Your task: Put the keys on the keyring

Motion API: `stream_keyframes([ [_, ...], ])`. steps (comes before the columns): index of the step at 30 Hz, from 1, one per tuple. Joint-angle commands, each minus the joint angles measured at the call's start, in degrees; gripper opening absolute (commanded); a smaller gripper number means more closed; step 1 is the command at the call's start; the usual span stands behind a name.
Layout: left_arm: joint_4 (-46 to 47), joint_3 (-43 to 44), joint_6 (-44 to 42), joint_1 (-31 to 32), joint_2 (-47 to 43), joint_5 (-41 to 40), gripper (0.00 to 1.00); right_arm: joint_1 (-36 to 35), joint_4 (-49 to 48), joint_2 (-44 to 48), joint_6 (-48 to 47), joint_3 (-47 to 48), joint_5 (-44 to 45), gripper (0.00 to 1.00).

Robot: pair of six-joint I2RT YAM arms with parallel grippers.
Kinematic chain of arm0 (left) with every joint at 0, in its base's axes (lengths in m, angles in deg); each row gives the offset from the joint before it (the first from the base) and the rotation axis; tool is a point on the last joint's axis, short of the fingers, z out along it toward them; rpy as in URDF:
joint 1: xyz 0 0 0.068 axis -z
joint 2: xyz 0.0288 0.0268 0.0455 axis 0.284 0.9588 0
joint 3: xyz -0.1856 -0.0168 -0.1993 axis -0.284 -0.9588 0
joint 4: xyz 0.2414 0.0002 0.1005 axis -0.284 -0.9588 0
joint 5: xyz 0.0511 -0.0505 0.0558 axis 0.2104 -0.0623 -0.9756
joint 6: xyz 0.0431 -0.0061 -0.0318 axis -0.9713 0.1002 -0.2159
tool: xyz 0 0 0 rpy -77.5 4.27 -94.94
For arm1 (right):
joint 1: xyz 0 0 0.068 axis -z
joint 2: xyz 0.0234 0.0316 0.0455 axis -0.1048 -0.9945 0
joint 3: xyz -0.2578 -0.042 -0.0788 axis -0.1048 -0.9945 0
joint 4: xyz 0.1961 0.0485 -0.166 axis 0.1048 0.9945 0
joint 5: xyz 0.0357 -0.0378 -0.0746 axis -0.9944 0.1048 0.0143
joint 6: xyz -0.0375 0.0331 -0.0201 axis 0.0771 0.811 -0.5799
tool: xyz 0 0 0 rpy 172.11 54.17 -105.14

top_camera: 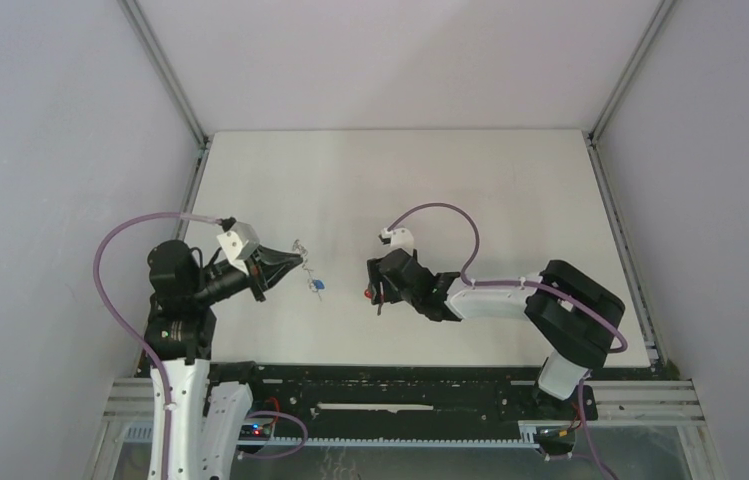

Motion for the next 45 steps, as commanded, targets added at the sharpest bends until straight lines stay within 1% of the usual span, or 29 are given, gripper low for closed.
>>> stream_keyframes([
  [1, 0.4, 0.8, -1.5, 0.3, -0.6, 0.5, 0.00, 0.4, 0.7, 3.5, -0.4, 0.2, 0.1, 0.72],
  [5, 0.3, 0.7, -1.2, 0.3, -0.6, 0.9, 0.00, 0.6, -1.5, 4.2, -1.5, -2.6, -4.6, 0.58],
  [9, -0.4, 1.3, -0.8, 0.3, -1.0, 1.4, 0.00, 1.6, -3.4, 6.1, -4.0, -5.5, -10.7, 0.49],
  [11, -1.2, 1.6, -0.8, 0.4, -0.9, 1.6, 0.00, 2.3, -3.4, 6.7, -4.6, -6.6, -11.7, 0.49],
  [13, -2.1, 1.7, -1.3, 0.3, -0.8, 1.8, 0.00, 2.5, -3.8, 6.7, -5.0, -7.2, -11.8, 0.50],
  [18, -2.4, 1.9, -1.6, 0.5, -0.7, 1.8, 0.00, 3.7, -4.7, 4.9, -2.1, -7.2, -14.1, 0.51],
  [23, -3.0, 2.7, -2.4, 0.6, -0.6, 1.6, 0.00, 3.7, -5.7, 3.8, 4.7, -7.2, -17.3, 0.50],
  [26, -3.9, 3.3, -3.3, 0.6, -0.4, 1.5, 0.00, 4.5, -5.1, 3.0, 10.3, -7.2, -19.6, 0.49],
  [29, -4.5, 3.7, -4.0, 0.6, -0.5, 1.5, 0.00, 4.6, -4.8, 1.9, 13.9, -7.2, -20.3, 0.47],
  [36, -5.3, 3.9, -5.1, 0.6, -0.5, 1.5, 0.00, 5.4, -5.6, -0.4, 20.7, -7.2, -18.7, 0.47],
  [39, -5.3, 4.0, -5.1, 0.6, -0.5, 1.8, 0.00, 6.4, -6.1, -0.9, 22.3, -7.2, -17.9, 0.46],
  [43, -5.6, 4.2, -5.3, 0.6, -0.4, 1.8, 0.00, 7.5, -3.8, -0.6, 23.5, -6.6, -13.8, 0.43],
  [45, -6.0, 4.3, -5.7, 0.6, -0.4, 1.8, 0.00, 7.8, -3.7, -0.6, 23.4, -6.4, -13.1, 0.43],
])
